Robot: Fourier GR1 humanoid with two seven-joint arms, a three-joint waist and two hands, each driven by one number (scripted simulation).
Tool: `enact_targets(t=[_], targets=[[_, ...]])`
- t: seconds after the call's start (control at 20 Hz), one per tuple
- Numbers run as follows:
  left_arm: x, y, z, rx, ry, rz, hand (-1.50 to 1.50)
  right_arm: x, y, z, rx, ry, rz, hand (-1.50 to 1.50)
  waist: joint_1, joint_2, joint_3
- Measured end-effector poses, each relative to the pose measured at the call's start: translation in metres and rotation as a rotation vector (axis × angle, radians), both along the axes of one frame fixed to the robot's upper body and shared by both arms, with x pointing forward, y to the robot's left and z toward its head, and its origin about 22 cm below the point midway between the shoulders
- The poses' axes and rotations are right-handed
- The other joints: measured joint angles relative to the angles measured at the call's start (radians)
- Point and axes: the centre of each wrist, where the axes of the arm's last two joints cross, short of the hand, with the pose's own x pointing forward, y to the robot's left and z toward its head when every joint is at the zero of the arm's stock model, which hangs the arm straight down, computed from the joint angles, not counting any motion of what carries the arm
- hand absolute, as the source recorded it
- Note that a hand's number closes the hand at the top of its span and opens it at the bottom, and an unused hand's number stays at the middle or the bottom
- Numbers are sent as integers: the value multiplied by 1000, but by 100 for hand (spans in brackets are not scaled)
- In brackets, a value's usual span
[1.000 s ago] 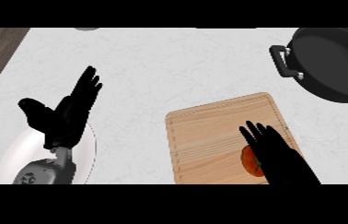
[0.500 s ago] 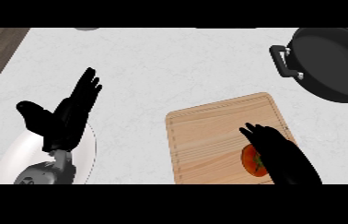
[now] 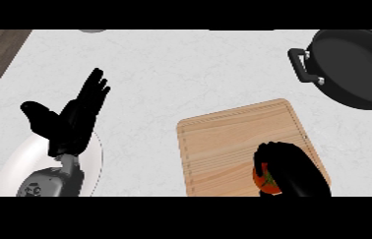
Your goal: Pick the tomato from the cutting board and place it in the pot
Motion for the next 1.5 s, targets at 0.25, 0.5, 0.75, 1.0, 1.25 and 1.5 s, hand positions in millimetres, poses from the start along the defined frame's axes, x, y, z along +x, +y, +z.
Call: enact_targets(t=[0.25,0.5,0.75,1.0,1.25,1.5], targets=[[-3,2,-2,3,-2,-3,0,2,-25,6,28,0,-61,150,-2,1,1],[-4,4,1,-3,-3,9,0,21,-123,10,45,61,-418,150,-21,9,4],[-5,5,2,2,-6,5,0,27,-230,46,47,-15,-695,150,-13,8,4],[-3,0,3,-2,-2,-8,0,20,-308,96,95,-159,-771,150,-2,5,3],[-7,6,2,0,2,-12,0,13,-344,150,160,-306,-726,150,2,2,2],[-8,4,-2,3,11,-8,0,14,-344,203,215,-455,-606,150,2,0,1]])
